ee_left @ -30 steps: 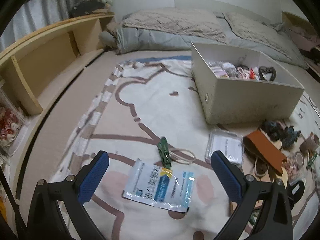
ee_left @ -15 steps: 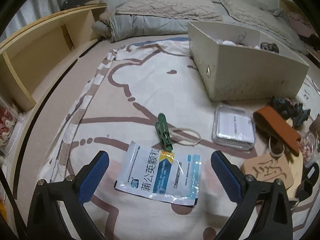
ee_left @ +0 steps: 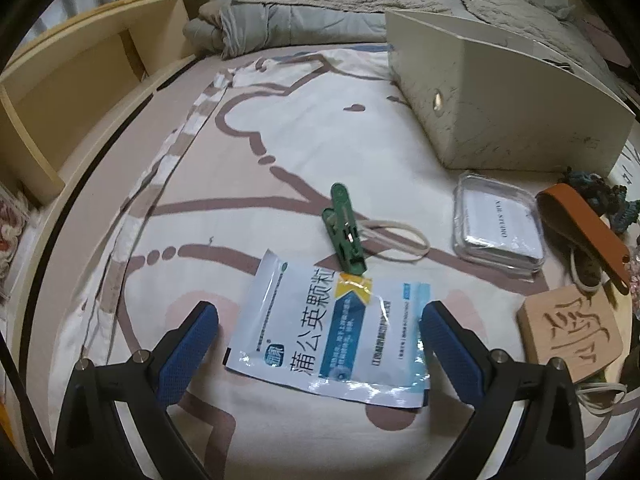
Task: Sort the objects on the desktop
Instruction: 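Move the left gripper toward the blue-white sachet while the right approaches the tape roll, then lower both open grippers over the sachet and the white tape roll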
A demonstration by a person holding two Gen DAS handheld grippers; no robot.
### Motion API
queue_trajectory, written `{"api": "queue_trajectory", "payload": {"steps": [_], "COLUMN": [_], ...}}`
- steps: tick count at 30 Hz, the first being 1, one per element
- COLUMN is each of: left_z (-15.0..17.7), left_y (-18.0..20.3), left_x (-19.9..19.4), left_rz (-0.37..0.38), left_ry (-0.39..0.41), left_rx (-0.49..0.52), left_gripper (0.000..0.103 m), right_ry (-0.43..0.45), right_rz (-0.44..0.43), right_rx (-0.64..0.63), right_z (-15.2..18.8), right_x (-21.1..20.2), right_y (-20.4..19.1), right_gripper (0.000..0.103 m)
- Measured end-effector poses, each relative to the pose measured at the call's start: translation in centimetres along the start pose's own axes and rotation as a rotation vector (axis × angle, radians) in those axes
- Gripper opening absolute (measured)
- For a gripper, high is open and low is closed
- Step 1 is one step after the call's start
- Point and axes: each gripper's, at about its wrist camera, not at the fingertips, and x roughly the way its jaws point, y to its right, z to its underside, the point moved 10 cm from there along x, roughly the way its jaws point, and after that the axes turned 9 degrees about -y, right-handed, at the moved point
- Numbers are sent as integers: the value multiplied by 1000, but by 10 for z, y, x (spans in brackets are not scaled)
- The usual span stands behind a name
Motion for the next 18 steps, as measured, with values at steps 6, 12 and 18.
{"api": "queue_trajectory", "payload": {"steps": [6,12,18], "left_z": [3,4,4], "left_y": [-2,11,17], "left_x": [6,5,7], "left_rz": [24,69,71], "left_ry": [-27,-34,-47], "left_rx": [-21,35,62], "left_gripper": [103,103,103], "right_ry": [-6,17,-31], "right_rz": [-19,-1,27], "right_rx": [16,53,66], "right_z": [2,-10,-1], "right_x": [3,-9,-1], "right_y": [2,19,34], "right_gripper": [103,103,103]}}
